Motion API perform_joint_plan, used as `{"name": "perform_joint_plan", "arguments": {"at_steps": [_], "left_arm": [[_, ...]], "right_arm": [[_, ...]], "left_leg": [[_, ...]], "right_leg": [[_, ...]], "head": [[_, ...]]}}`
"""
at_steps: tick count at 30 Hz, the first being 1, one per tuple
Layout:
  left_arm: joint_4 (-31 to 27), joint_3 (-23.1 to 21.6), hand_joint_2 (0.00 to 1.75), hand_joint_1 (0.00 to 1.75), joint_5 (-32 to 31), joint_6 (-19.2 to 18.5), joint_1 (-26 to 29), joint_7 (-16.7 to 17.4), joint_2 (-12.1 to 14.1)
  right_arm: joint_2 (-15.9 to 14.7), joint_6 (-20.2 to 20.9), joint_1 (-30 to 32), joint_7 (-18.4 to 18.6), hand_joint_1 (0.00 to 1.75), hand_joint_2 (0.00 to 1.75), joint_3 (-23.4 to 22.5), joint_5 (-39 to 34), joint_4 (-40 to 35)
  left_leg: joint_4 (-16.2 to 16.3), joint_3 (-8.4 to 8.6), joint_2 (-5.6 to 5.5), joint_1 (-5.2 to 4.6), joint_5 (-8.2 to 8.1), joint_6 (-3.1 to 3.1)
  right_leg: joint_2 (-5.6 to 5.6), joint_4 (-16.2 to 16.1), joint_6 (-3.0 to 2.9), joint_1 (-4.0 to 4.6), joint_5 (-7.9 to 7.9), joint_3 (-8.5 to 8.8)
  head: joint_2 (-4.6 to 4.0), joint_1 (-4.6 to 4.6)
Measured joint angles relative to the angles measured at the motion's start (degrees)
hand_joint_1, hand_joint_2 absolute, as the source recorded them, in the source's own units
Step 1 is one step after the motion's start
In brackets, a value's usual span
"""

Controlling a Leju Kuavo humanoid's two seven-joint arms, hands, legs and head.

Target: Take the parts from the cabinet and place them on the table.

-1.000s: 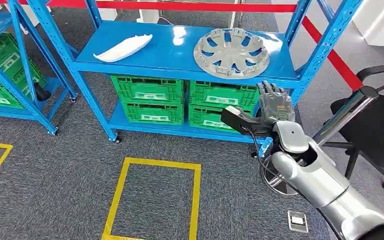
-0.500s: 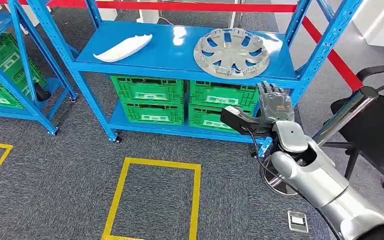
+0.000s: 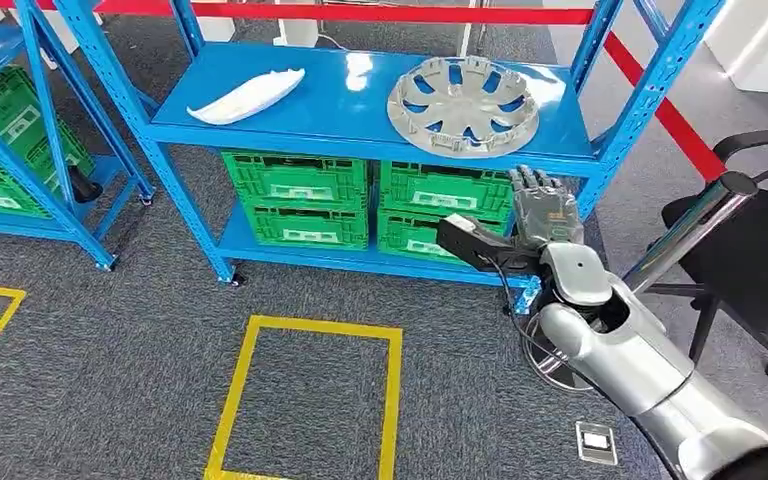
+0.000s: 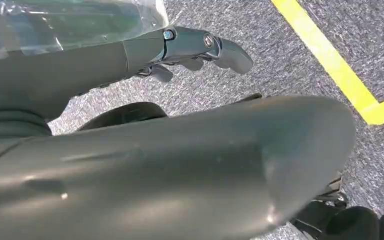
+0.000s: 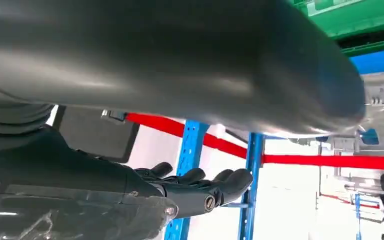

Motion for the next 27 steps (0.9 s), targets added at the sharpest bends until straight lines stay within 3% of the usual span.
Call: {"name": "perform_joint_plan", "arguments": {"at_steps": [3,5,6,9,10,11,12,14,15,16,17,20,21,22,24,25,26,27], "left_arm": [[0.0,0.0,0.0,0.0,-0.02,0.07,-0.03,0.04,0.07],[0.0,0.0,0.0,0.0,-0.02,0.11,-0.13,0.04,0.04],[0.0,0.0,0.0,0.0,-0.02,0.15,-0.24,0.04,0.0],[0.0,0.0,0.0,0.0,-0.04,0.13,-0.37,0.04,-0.07],[0.0,0.0,0.0,0.0,-0.04,0.13,-0.34,0.04,-0.07],[0.0,0.0,0.0,0.0,-0.02,0.11,-0.29,0.04,-0.07],[0.0,0.0,0.0,0.0,-0.04,0.11,-0.26,0.04,-0.07],[0.0,0.0,0.0,0.0,-0.02,0.11,-0.28,0.02,-0.09],[0.07,0.02,0.0,0.0,0.0,0.13,-0.32,0.02,0.0],[0.07,0.02,0.0,0.0,-0.04,0.13,-0.45,0.02,-0.09],[0.09,0.02,0.0,0.0,-0.04,0.13,-0.47,0.02,-0.11],[0.09,0.02,0.0,0.0,-0.09,0.13,-0.4,0.02,-0.11],[0.09,0.02,0.0,0.0,-0.13,0.15,-0.48,0.02,-0.11],[0.09,0.02,0.0,0.0,-0.17,0.15,-0.64,0.02,-0.13],[0.09,0.02,0.0,0.0,-0.2,0.2,-0.58,0.02,-0.11],[0.09,0.02,0.0,0.0,-0.22,0.2,-0.44,0.02,-0.11],[0.09,0.02,0.0,0.0,-0.2,0.2,-0.27,0.04,-0.11],[0.09,0.0,0.0,0.0,-0.22,0.2,-0.16,0.02,-0.11]], "right_arm": [[0.07,-0.02,-0.08,0.0,0.0,0.0,0.07,0.0,0.0],[0.07,-0.11,-0.2,0.0,0.0,0.0,-0.07,0.0,-0.02],[0.07,-0.13,-0.44,0.0,0.0,0.0,-0.02,0.0,-0.02],[0.07,-0.11,-0.31,0.0,0.0,0.0,0.06,0.0,-0.02],[0.07,-0.09,-0.08,0.0,0.0,0.0,0.09,0.0,0.0],[0.07,-0.07,0.0,0.0,0.0,0.0,0.13,-0.02,0.04],[0.07,-0.07,-0.05,0.0,0.0,0.0,0.18,0.0,0.06],[0.07,-0.07,-0.12,0.0,0.0,0.0,0.2,0.0,0.07],[0.09,0.0,-0.06,0.0,0.0,0.0,0.28,-0.02,0.2],[0.04,0.11,-0.15,0.0,0.0,0.0,0.44,-0.02,0.19],[0.05,0.11,0.09,0.0,0.0,0.0,0.42,-0.02,0.26],[0.07,0.15,0.05,0.0,0.0,0.0,0.44,-0.02,0.26],[0.05,0.11,-0.02,0.0,0.0,0.0,0.42,-0.02,0.26],[0.04,0.11,-0.1,0.0,0.0,0.0,0.42,-0.02,0.26],[0.07,0.18,0.08,0.0,0.0,0.0,0.5,0.0,0.26],[0.09,0.2,0.19,0.0,0.0,0.0,0.59,-0.02,0.26],[0.11,0.22,0.28,0.0,0.0,0.0,0.66,-0.02,0.26],[0.11,0.2,0.3,0.0,0.0,0.0,0.66,-0.02,0.26]], "left_leg": [[-0.05,-0.05,-0.05,-0.31,0.01,0.34],[-1.71,1.04,0.12,0.37,0.78,1.17],[-2.05,1.25,0.16,0.33,0.96,1.39],[-2.02,1.32,0.17,0.38,0.77,1.49],[-1.98,1.38,0.13,0.45,0.58,1.35],[-1.92,1.6,0.0,0.54,0.3,1.13],[-1.8,1.93,-0.09,0.68,-0.09,0.83],[-1.13,2.8,-0.22,1.21,-1.4,-0.17],[-1.03,2.32,-0.31,1.08,-1.87,-0.76],[-0.4,2.23,-0.41,0.97,-2.14,-1.2],[-0.48,1.93,-0.44,0.96,-2.03,-1.4],[-0.83,2.26,-0.36,1.09,-2.73,-2.23],[0.66,1.91,-0.1,1.08,-3.38,-2.29],[4.36,-0.05,-0.03,1.01,-4.86,-2.24],[14.01,-5.84,-0.02,0.89,-7.66,-2.04],[17.19,-8.25,-0.02,0.79,-7.8,-1.89],[17.75,-9.56,-0.02,0.64,-6.59,-1.63],[16.04,-9.65,-0.03,0.41,-3.83,-1.2]], "right_leg": [[0.0,-0.24,0.39,-0.3,0.1,0.0],[-0.1,-0.18,0.71,-0.31,-0.3,0.07],[-0.13,1.55,0.82,-0.23,-1.0,-0.84],[-0.12,14.51,1.25,-0.4,-5.52,-8.37],[-0.12,17.33,1.4,-0.5,-5.2,-10.73],[-0.13,16.89,1.52,-0.63,-3.36,-11.38],[-0.14,14.12,1.67,-0.78,-0.43,-10.86],[-0.18,4.56,2.11,-1.12,6.25,-7.85],[0.04,5.0,2.37,-0.72,4.98,-7.52],[0.09,3.2,1.61,-0.67,4.2,-6.77],[0.2,3.09,0.39,-0.55,3.28,-6.86],[0.22,3.02,-0.84,-0.74,2.62,-6.58],[0.07,2.86,-1.26,-0.7,2.35,-6.06],[-0.1,2.71,-1.61,-0.59,2.12,-5.67],[-0.28,2.66,-2.1,-0.2,1.62,-5.1],[-0.27,2.67,-2.21,0.0,1.27,-4.75],[-0.23,2.67,-2.29,0.2,0.93,-4.24],[-0.16,2.67,-2.32,0.43,0.45,-3.53]], "head": [[0.0,-0.04],[0.0,0.02],[0.0,0.18],[0.0,0.39],[0.0,0.42],[0.0,0.44],[0.0,0.42],[0.0,0.46],[0.0,0.46],[0.0,0.92],[0.0,0.58],[0.0,0.22],[0.0,0.07],[0.0,-0.18],[0.0,-0.2],[0.0,-0.2],[0.0,-0.17],[0.0,-0.2]]}}
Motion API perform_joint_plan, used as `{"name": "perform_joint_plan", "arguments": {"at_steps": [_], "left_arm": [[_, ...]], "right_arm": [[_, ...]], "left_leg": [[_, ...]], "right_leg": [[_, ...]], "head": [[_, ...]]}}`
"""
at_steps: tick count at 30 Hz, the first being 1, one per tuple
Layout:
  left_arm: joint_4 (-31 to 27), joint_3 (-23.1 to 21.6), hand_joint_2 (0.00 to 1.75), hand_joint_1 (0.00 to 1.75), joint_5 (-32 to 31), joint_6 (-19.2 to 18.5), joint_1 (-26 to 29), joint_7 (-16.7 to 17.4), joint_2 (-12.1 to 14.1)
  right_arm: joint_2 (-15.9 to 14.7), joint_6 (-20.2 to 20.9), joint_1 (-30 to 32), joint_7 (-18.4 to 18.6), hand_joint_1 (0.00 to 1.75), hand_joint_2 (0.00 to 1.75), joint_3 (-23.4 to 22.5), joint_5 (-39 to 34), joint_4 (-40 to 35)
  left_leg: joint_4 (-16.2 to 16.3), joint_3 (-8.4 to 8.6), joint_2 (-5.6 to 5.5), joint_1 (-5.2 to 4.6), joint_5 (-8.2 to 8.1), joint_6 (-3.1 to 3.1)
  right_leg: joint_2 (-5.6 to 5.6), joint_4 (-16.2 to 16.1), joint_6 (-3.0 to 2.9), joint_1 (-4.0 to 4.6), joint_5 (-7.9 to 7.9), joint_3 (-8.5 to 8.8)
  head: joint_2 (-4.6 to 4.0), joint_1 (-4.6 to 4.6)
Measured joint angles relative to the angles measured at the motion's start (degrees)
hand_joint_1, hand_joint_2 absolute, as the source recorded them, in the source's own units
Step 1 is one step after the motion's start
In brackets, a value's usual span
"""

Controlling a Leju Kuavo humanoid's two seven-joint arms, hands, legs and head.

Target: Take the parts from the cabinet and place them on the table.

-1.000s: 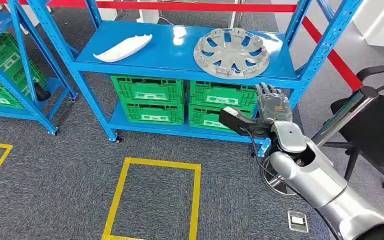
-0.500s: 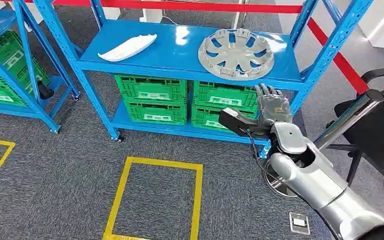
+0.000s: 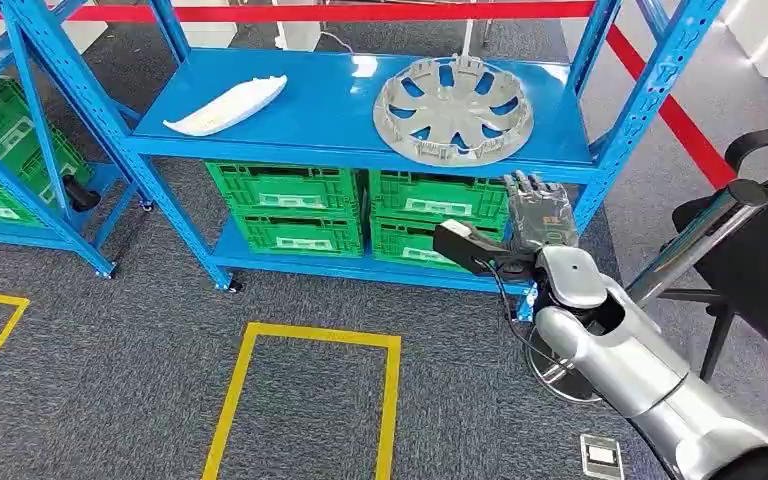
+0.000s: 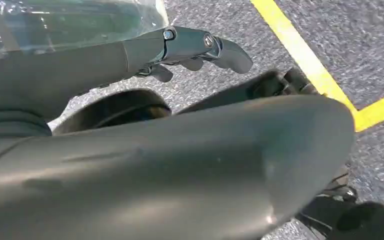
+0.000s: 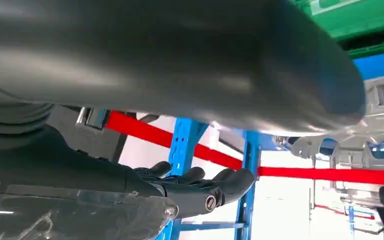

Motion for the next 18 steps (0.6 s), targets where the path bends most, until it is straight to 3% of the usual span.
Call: {"name": "perform_joint_plan", "arguments": {"at_steps": [2,3,4,5,7,8,9,11,13,14,15,17,18], "left_arm": [[0.0,0.02,0.0,0.0,0.0,0.06,0.01,0.0,0.0],[0.04,0.02,0.0,0.0,0.02,0.07,0.01,0.02,0.13],[0.09,0.02,0.0,0.0,0.04,0.09,0.03,0.0,0.13],[0.11,0.02,0.0,0.0,0.02,0.09,0.03,0.02,0.09],[0.2,0.02,0.0,0.0,0.09,0.11,0.16,0.02,0.22],[0.17,0.02,0.0,0.0,0.09,0.11,0.08,0.02,0.15],[0.2,0.04,0.0,0.0,0.02,0.11,-0.07,0.0,0.15],[0.2,0.04,0.0,0.0,-0.04,0.11,-0.17,0.0,-0.11],[0.2,0.02,0.0,0.0,-0.04,0.11,0.02,0.0,-0.15],[0.2,0.02,0.0,0.0,-0.04,0.11,0.13,0.0,-0.13],[0.2,0.02,0.0,0.0,-0.07,0.11,0.19,0.0,-0.13],[0.2,0.02,0.0,0.0,-0.2,0.11,0.18,0.02,-0.24],[0.2,0.02,0.0,0.0,-0.24,0.11,0.23,0.0,-0.22]], "right_arm": [[0.0,0.0,-0.06,0.0,0.0,0.0,0.0,0.0,-0.02],[0.0,0.02,0.06,0.0,0.0,0.0,0.02,0.02,0.02],[0.0,0.0,-0.24,0.0,0.0,0.0,0.18,0.02,0.04],[0.0,0.17,-0.06,0.0,0.0,0.0,0.24,0.0,0.04],[0.02,0.2,0.21,0.0,0.0,0.0,0.31,0.02,0.02],[0.0,0.18,0.15,0.0,0.0,0.0,0.2,0.02,-0.15],[-0.04,0.11,-0.04,0.0,0.0,0.0,0.09,0.02,-0.2],[-0.02,0.13,-0.43,0.0,0.0,0.0,0.24,0.02,-0.22],[-0.04,0.24,0.26,0.0,0.0,0.0,0.33,0.02,-0.13],[-0.04,0.26,0.5,0.0,0.0,0.0,0.37,0.02,-0.11],[-0.04,0.26,0.59,0.0,0.0,0.0,0.39,0.02,-0.11],[-0.04,0.28,0.49,0.0,0.0,0.0,0.35,0.02,-0.11],[-0.04,0.33,0.59,0.0,0.0,0.0,0.33,0.02,-0.09]], "left_leg": [[-9.24,2.47,-0.01,-0.73,7.89,1.45],[-10.72,3.25,-0.05,-1.11,8.33,2.29],[-11.2,3.07,0.01,-1.6,8.97,2.79],[-12.06,3.43,0.03,-1.89,8.72,2.99],[-12.87,3.84,0.02,-2.12,8.62,3.2],[-15.2,5.29,0.05,-1.53,8.28,3.44],[-17.54,6.8,-0.07,-1.17,7.12,3.06],[-17.87,7.37,-0.14,-0.74,7.03,3.37],[-17.72,8.01,-0.14,-0.59,6.19,3.28],[-17.52,8.42,-0.14,-0.57,5.72,3.2],[-17.27,8.91,-0.14,-0.52,5.18,3.07],[-16.67,10.37,-0.18,-0.27,3.72,2.64],[-16.47,11.02,-0.21,-0.21,2.89,2.22]], "right_leg": [[0.09,-0.08,0.02,0.42,-1.1,1.83],[0.08,-0.52,0.03,0.1,-1.49,2.21],[0.11,-0.49,0.47,0.5,-1.52,2.28],[0.26,-0.86,0.92,-0.11,-1.31,2.18],[0.14,-1.87,1.47,-0.26,-1.14,2.34],[0.1,-2.29,1.79,0.09,-1.37,2.73],[-0.02,-1.55,1.98,0.0,-1.69,2.35],[0.1,5.21,2.45,-0.13,-3.76,-1.62],[0.07,13.34,3.16,-0.48,-5.22,-7.47],[0.03,14.79,3.29,-0.66,-4.7,-9.34],[0.02,13.47,3.47,-0.8,-2.18,-9.6],[-0.03,4.36,3.65,-0.83,5.19,-6.71],[-0.01,1.15,3.52,-0.72,5.95,-4.93]], "head": [[0.0,0.0],[0.0,0.13],[0.0,0.7],[0.0,0.42],[0.0,0.09],[0.0,-0.02],[0.0,0.21],[0.0,0.61],[0.0,0.94],[0.0,1.07],[0.0,1.18],[0.0,1.31],[0.0,1.27]]}}
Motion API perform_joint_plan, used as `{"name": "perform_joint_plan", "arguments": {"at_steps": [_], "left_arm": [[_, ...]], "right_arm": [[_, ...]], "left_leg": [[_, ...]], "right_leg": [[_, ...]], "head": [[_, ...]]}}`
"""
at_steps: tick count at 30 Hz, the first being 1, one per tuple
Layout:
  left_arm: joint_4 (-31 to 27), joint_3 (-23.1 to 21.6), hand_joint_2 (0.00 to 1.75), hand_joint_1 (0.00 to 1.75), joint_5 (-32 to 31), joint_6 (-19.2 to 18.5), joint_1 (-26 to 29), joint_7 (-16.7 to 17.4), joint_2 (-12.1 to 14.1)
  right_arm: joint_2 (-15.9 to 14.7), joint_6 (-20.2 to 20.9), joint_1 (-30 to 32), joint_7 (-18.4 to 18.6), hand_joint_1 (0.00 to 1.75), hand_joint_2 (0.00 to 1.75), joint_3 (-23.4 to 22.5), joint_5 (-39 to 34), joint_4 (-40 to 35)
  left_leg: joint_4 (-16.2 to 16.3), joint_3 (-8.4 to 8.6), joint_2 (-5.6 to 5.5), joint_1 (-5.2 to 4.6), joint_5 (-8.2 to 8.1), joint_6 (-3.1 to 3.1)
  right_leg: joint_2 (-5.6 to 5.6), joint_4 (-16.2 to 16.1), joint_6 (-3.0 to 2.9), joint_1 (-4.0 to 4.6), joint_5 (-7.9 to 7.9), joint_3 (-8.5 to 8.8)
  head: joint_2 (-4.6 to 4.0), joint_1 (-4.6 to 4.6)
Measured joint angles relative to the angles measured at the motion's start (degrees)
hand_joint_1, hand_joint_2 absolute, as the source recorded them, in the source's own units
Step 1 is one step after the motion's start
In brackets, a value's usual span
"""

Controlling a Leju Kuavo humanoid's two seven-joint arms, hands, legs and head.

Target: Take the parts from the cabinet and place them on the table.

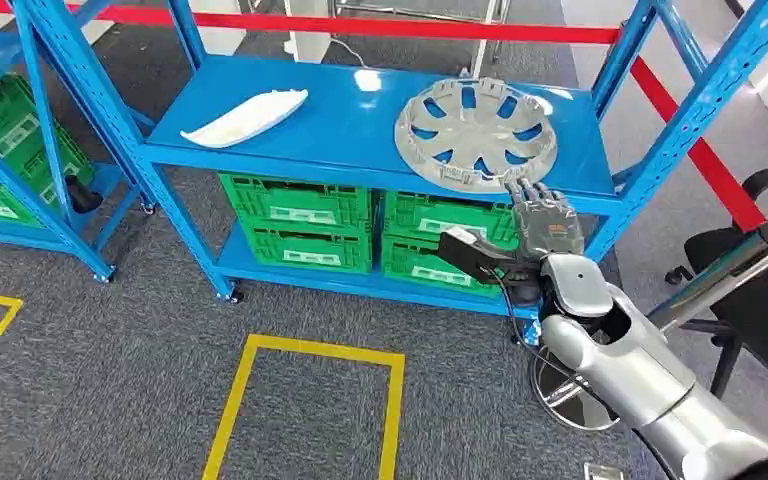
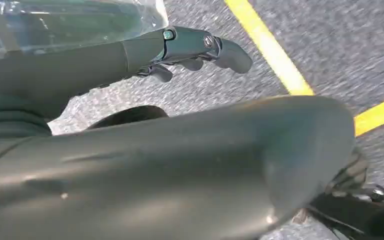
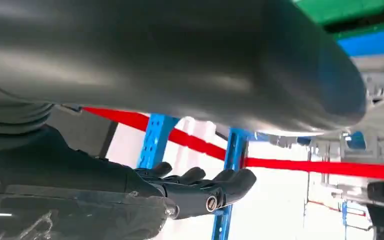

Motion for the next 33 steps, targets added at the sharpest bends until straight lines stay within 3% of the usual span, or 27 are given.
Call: {"name": "perform_joint_plan", "arguments": {"at_steps": [1,2,4,6,7,9,10,11,12,13,15,18,21,22,23,25,26,27,28,30,31,32,33], "left_arm": [[0.02,0.02,0.0,0.0,0.0,0.02,-0.16,0.0,-0.04],[0.02,0.02,0.0,0.0,0.02,0.02,-0.2,0.02,-0.04],[0.02,0.02,0.0,0.0,-0.02,0.0,-0.16,0.02,-0.06],[0.04,0.02,0.0,0.0,-0.15,0.02,-0.2,0.0,-0.04],[0.02,0.02,0.0,0.0,-0.17,0.02,-0.3,0.0,-0.04],[0.04,0.02,0.0,0.0,-0.18,0.02,-0.32,0.02,-0.02],[0.04,0.02,0.0,0.0,-0.17,0.02,-0.2,0.02,0.0],[0.04,0.02,0.0,0.0,-0.17,0.0,-0.02,0.02,0.0],[0.04,0.02,0.0,0.0,-0.17,0.0,0.11,0.02,0.0],[0.04,0.02,0.0,0.0,-0.17,0.0,0.12,0.02,0.02],[0.07,0.02,0.0,0.0,-0.22,0.02,0.1,0.02,0.02],[0.07,0.02,0.0,0.0,-0.33,0.02,0.01,0.02,0.0],[0.07,0.02,0.0,0.0,-0.46,0.02,0.1,0.02,0.0],[0.07,0.04,0.0,0.0,-0.55,0.06,0.03,0.02,0.0],[0.07,0.04,0.0,0.0,-0.57,0.07,-0.05,0.02,-0.02],[0.07,0.04,0.0,0.0,-0.61,0.07,-0.02,0.02,-0.02],[0.07,0.04,0.0,0.0,-0.63,0.07,0.06,0.02,0.0],[0.07,0.04,0.0,0.0,-0.63,0.07,0.12,0.02,0.0],[0.07,0.04,0.0,0.0,-0.66,0.07,0.17,0.02,0.0],[0.07,0.04,0.0,0.0,-0.68,0.06,0.15,0.02,-0.04],[0.07,0.04,0.0,0.0,-0.68,0.04,0.2,0.02,-0.04],[0.07,0.04,0.0,0.0,-0.7,0.09,0.13,0.02,-0.06],[0.07,0.07,0.0,0.0,-0.7,0.09,0.09,0.0,-0.09]], "right_arm": [[0.02,0.07,-0.22,0.0,0.0,0.0,0.15,-0.02,0.09],[-0.02,0.18,-0.29,0.0,0.0,0.0,0.13,0.0,0.11],[-0.04,0.22,-0.25,0.0,0.0,0.0,0.09,0.0,0.11],[-0.04,0.28,-0.27,0.0,0.0,0.0,-0.09,0.0,0.04],[-0.04,0.33,-0.39,0.0,0.0,0.0,-0.09,0.0,0.02],[-0.04,0.42,-0.43,0.0,0.0,0.0,-0.07,0.0,0.02],[-0.04,0.46,-0.27,0.0,0.0,0.0,-0.02,0.0,0.04],[-0.04,0.46,-0.11,0.0,0.0,0.0,0.0,0.0,0.04],[-0.02,0.46,0.04,0.0,0.0,0.0,0.02,0.0,0.04],[-0.04,0.44,0.11,0.0,0.0,0.0,0.0,0.0,0.04],[-0.02,0.37,0.1,0.0,0.0,0.0,0.0,0.0,0.02],[-0.04,0.33,0.03,0.0,0.0,0.0,-0.04,0.0,0.07],[-0.07,0.31,0.13,0.0,0.0,0.0,-0.13,0.0,-0.02],[-0.13,0.22,0.04,0.0,0.0,0.0,-0.2,0.0,-0.02],[-0.13,0.22,-0.07,0.0,0.0,0.0,-0.2,0.0,-0.02],[-0.13,0.24,0.31,0.0,0.0,0.0,-0.15,0.0,-0.02],[-0.13,0.33,0.53,0.0,0.0,0.0,-0.11,0.0,0.0],[-0.13,0.37,0.69,0.0,0.0,0.0,-0.09,0.0,0.0],[-0.13,0.37,0.72,0.0,0.0,0.0,-0.09,0.0,0.0],[-0.13,0.39,0.69,0.0,0.0,0.0,-0.13,0.0,0.0],[-0.15,0.42,0.75,0.0,0.0,0.0,-0.15,0.0,0.02],[-0.17,0.48,0.72,0.0,0.0,0.0,-0.13,0.0,0.0],[-0.2,0.52,0.62,0.0,0.0,0.0,-0.15,0.0,0.0]], "left_leg": [[0.17,0.01,-0.01,-0.22,-0.3,-0.48],[0.22,-0.17,-0.09,-0.17,-0.39,-0.76],[-0.23,0.17,0.05,-0.08,-0.61,-1.2],[0.11,0.59,0.14,-0.08,-1.42,-1.9],[2.43,-0.47,0.18,-0.05,-2.43,-2.17],[11.09,-5.43,0.18,0.08,-5.83,-2.44],[15.1,-7.99,0.18,0.08,-6.62,-2.56],[17.46,-10.0,0.19,0.08,-6.37,-2.63],[16.82,-10.47,0.19,0.12,-4.5,-2.63],[13.75,-9.83,0.2,0.18,-1.32,-2.61],[4.57,-6.78,0.22,0.25,5.36,-2.41],[1.75,-5.13,0.27,-0.19,3.33,-1.19],[1.23,-4.74,0.19,0.03,3.04,-0.11],[1.06,-4.27,0.2,0.14,2.92,0.21],[1.05,-4.0,0.22,0.13,2.71,0.54],[1.05,-3.53,0.24,-0.08,2.15,0.91],[1.06,-3.29,0.23,-0.22,1.88,0.97],[1.06,-2.91,0.18,-0.36,1.57,1.05],[1.06,-2.37,0.09,-0.5,1.16,1.05],[1.05,-1.01,0.03,-0.63,0.23,0.91],[0.88,-0.73,0.03,-0.5,-0.21,0.69],[1.03,-0.63,-0.03,-0.82,-0.49,0.27],[0.96,-0.77,0.01,-0.63,-0.55,-0.02]], "right_leg": [[0.05,-0.35,-0.24,0.46,-0.5,0.2],[0.11,-1.48,-1.21,0.49,-1.59,0.85],[0.22,-1.24,-1.94,0.68,-1.95,0.71],[0.19,-1.96,-2.62,0.13,-2.17,1.64],[0.04,-2.17,-2.96,0.14,-2.39,2.1],[-0.1,-2.2,-3.26,0.17,-2.84,2.53],[-0.11,-2.19,-3.25,0.18,-3.13,2.79],[-0.1,-2.19,-3.21,0.17,-3.45,3.16],[-0.04,-2.18,-3.1,0.15,-3.81,3.68],[0.02,-2.18,-2.93,0.1,-4.24,4.34],[0.07,-2.17,-2.47,-0.02,-5.23,5.85],[0.24,-2.28,-1.36,0.24,-5.64,5.94],[0.1,-2.98,-0.24,0.09,-6.21,6.55],[-0.01,-1.17,-0.09,0.07,-7.07,6.02],[-0.01,2.68,-0.06,0.1,-8.63,4.05],[-0.01,12.09,-0.07,0.12,-11.38,-1.71],[-0.01,14.78,-0.17,0.14,-11.5,-3.86],[-0.01,14.91,-0.38,0.19,-10.15,-4.8],[0.0,12.55,-0.7,0.3,-7.43,-4.5],[0.0,2.72,-1.72,0.93,-0.55,-1.27],[0.04,0.49,-2.27,1.34,-0.48,-0.07],[-0.03,-0.6,-2.29,1.56,-0.57,0.36],[0.04,-1.4,-2.44,1.67,-1.58,0.88]], "head": [[-0.02,0.02],[0.0,0.15],[0.0,-0.07],[0.0,-0.09],[0.0,-0.46],[0.0,-0.57],[0.0,-0.59],[0.0,-0.57],[0.0,-0.61],[0.0,-0.61],[0.0,-0.63],[0.0,-0.81],[0.0,-0.77],[0.0,-0.72],[0.0,-0.57],[0.0,-0.53],[0.0,-0.51],[0.0,-0.5],[0.0,-0.5],[0.0,-0.53],[0.0,-0.57],[0.0,-0.92],[0.0,-0.7]]}}
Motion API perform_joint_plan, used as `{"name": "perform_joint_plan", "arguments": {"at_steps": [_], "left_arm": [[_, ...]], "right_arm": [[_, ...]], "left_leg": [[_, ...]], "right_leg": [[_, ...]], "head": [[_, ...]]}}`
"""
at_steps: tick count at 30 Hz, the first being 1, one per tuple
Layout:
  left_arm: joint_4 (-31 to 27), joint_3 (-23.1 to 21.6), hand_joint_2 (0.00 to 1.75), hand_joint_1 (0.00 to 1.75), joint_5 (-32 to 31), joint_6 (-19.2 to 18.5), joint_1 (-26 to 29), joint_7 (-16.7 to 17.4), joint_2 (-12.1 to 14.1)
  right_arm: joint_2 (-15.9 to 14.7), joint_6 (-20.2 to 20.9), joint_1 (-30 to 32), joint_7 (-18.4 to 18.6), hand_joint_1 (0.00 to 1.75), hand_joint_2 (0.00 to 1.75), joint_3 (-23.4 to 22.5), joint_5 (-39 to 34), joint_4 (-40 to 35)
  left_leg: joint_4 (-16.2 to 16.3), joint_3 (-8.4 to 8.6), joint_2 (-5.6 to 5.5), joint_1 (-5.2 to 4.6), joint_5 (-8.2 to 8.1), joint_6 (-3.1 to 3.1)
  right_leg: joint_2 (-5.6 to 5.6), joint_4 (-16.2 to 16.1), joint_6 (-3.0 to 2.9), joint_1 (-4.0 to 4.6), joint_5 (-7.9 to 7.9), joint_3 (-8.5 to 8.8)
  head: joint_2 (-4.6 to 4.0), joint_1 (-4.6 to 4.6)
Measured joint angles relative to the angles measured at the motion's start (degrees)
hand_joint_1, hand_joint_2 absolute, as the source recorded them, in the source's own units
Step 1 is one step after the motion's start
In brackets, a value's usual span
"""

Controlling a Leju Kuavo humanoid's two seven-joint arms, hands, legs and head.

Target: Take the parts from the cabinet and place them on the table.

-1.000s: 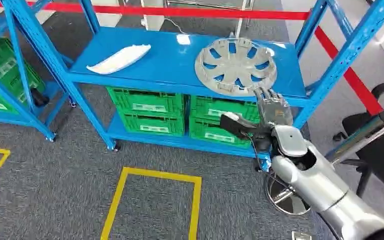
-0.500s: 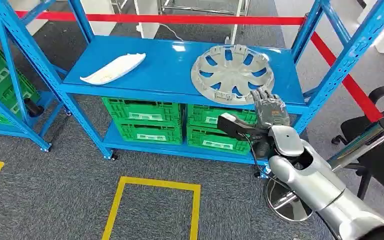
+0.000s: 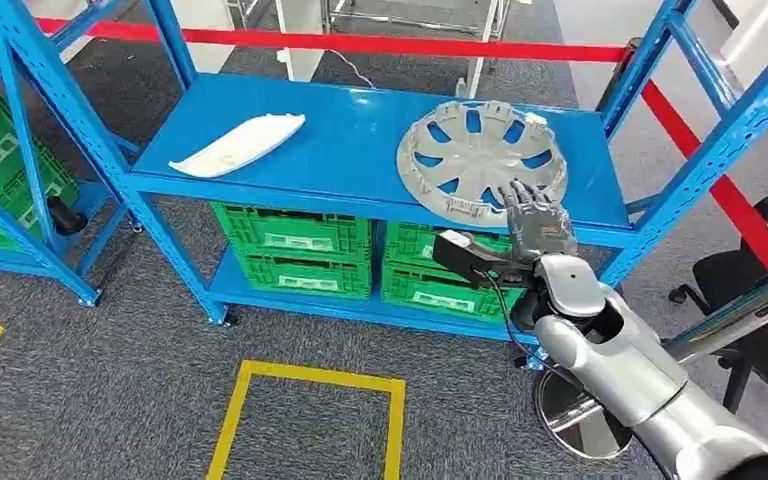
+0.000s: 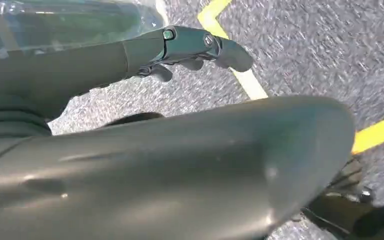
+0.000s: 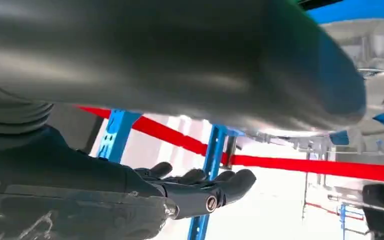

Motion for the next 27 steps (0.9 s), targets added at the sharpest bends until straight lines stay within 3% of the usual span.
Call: {"name": "perform_joint_plan", "arguments": {"at_steps": [2,4,5,7,8,9,10,12,13,14,15,16,19,20,23,24,25,27], "left_arm": [[0.0,-0.02,0.0,0.0,0.0,-0.09,0.04,0.0,-0.11],[0.0,-0.02,0.0,0.0,-0.05,-0.04,-0.07,0.0,-0.09],[0.0,0.0,0.0,0.0,-0.07,-0.07,-0.2,0.0,-0.09],[0.0,0.0,0.0,0.0,-0.07,-0.07,-0.14,0.02,-0.02],[0.0,-0.02,0.0,0.0,-0.09,-0.11,-0.02,0.02,0.02],[0.0,-0.02,0.0,0.0,-0.09,-0.11,0.18,0.02,0.02],[0.0,-0.02,0.0,0.0,-0.09,-0.11,0.27,0.02,0.04],[0.0,-0.02,0.0,0.0,-0.11,-0.11,0.21,0.02,0.09],[0.0,-0.02,0.0,0.0,-0.13,-0.09,0.23,0.02,0.09],[0.0,0.0,0.0,0.0,-0.13,-0.11,0.21,0.02,0.04],[0.0,0.0,0.0,0.0,-0.15,-0.07,0.13,0.02,0.04],[0.0,0.0,0.0,0.0,-0.15,-0.09,0.03,0.02,0.07],[0.0,0.0,0.0,0.0,-0.24,-0.11,0.17,0.02,0.07],[0.0,0.0,0.0,0.0,-0.29,-0.11,0.11,0.0,0.07],[0.0,0.09,0.0,0.0,-0.48,-0.11,-0.09,0.0,0.07],[0.0,0.13,0.0,0.0,-0.48,-0.11,-0.01,0.0,0.07],[0.0,0.2,0.0,0.0,-0.5,-0.11,0.12,0.0,0.07],[0.0,0.37,0.0,0.0,-0.53,-0.11,0.21,0.0,0.07]], "right_arm": [[-0.04,0.0,0.0,0.0,0.0,0.0,-0.05,0.0,0.0],[-0.04,-0.04,-0.01,0.0,0.0,0.0,-0.11,0.0,-0.15],[-0.04,0.0,-0.18,0.0,0.0,0.0,-0.09,0.0,-0.15],[-0.02,0.09,-0.13,0.0,0.0,0.0,0.0,0.0,-0.13],[-0.02,0.11,0.06,0.0,0.0,0.0,0.08,0.0,-0.13],[-0.02,0.13,0.23,0.0,0.0,0.0,0.09,0.0,-0.13],[-0.02,0.13,0.3,0.0,0.0,0.0,0.11,0.0,-0.13],[-0.02,0.11,0.23,0.0,0.0,0.0,0.09,0.0,-0.13],[-0.02,0.09,0.22,0.0,0.0,0.0,0.09,0.0,-0.13],[-0.04,0.0,0.12,0.0,0.0,0.0,0.13,0.0,-0.09],[-0.02,0.0,-0.1,0.0,0.0,0.0,0.15,0.0,-0.05],[-0.02,-0.04,-0.14,0.0,0.0,0.0,0.13,0.0,-0.05],[-0.07,-0.13,-0.04,0.0,0.0,0.0,0.0,0.0,-0.07],[-0.04,-0.18,-0.18,0.0,0.0,0.0,0.0,0.0,-0.05],[-0.07,-0.18,-0.22,0.0,0.0,0.0,0.11,0.0,0.02],[-0.07,-0.18,0.07,0.0,0.0,0.0,0.11,0.0,0.09],[-0.07,-0.18,0.3,0.0,0.0,0.0,0.11,0.0,0.15],[-0.07,-0.17,0.32,0.0,0.0,0.0,0.09,0.0,0.2]], "left_leg": [[-0.83,0.54,0.13,0.09,-0.25,-0.51],[-0.04,0.83,0.21,-0.18,-1.09,-1.15],[2.73,-0.56,0.21,-0.08,-2.47,-1.38],[12.08,-5.76,0.21,0.18,-5.76,-1.86],[15.89,-8.25,0.22,0.26,-6.61,-2.06],[16.88,-9.62,0.22,0.32,-5.55,-2.26],[15.58,-9.64,0.22,0.35,-3.33,-2.37],[6.89,-7.09,0.24,0.53,3.95,-2.44],[2.38,-5.45,0.3,0.6,6.18,-2.39],[2.63,-5.07,0.18,0.08,5.41,-2.06],[0.63,-3.69,0.21,0.16,4.31,-1.24],[0.32,-3.85,0.16,0.05,3.64,-0.56],[0.0,-3.18,0.08,0.48,3.15,0.56],[-0.1,-2.75,0.08,0.53,2.94,0.86],[-0.12,-1.94,0.09,0.39,1.97,1.35],[-0.12,-1.5,0.09,0.29,1.58,1.42],[-0.12,-0.9,0.06,0.18,1.17,1.5],[-0.14,0.71,-0.03,0.06,0.05,1.38]], "right_leg": [[0.19,-0.23,-0.44,0.1,-0.3,0.13],[0.17,-1.72,-0.74,-0.69,-0.38,1.66],[0.02,-1.97,-0.98,-0.8,-0.53,2.17],[-0.06,-2.04,-1.05,-0.89,-1.24,2.89],[-0.1,-2.01,-1.03,-0.91,-1.67,3.35],[-0.08,-2.0,-0.95,-0.96,-2.11,3.94],[-0.04,-2.0,-0.84,-1.04,-2.59,4.62],[0.05,-1.87,-0.4,-1.27,-3.74,6.26],[0.0,-1.87,-0.06,-1.4,-4.51,7.22],[0.1,-1.99,0.39,-1.09,-4.83,7.33],[0.21,-1.89,0.76,-1.11,-4.9,7.18],[0.17,-1.95,0.94,-1.12,-4.95,6.95],[0.05,-1.47,1.69,-1.18,-5.25,7.07],[0.04,0.74,1.9,-1.16,-5.82,6.23],[0.03,13.2,2.18,-1.15,-9.45,-2.14],[0.04,15.33,2.09,-1.14,-9.26,-4.29],[0.04,14.91,1.88,-1.11,-7.8,-5.03],[0.04,8.09,1.06,-0.73,-1.47,-3.67]], "head": [[0.0,0.06],[0.0,0.0],[0.0,-0.37],[0.0,-0.44],[0.0,-0.44],[0.0,-0.39],[0.0,-0.42],[0.0,-0.42],[0.0,-0.42],[0.0,-0.53],[0.0,-0.79],[0.0,-0.66],[0.0,-0.61],[0.0,-0.5],[0.0,-0.13],[0.0,-0.13],[0.0,-0.11],[0.0,-0.13]]}}
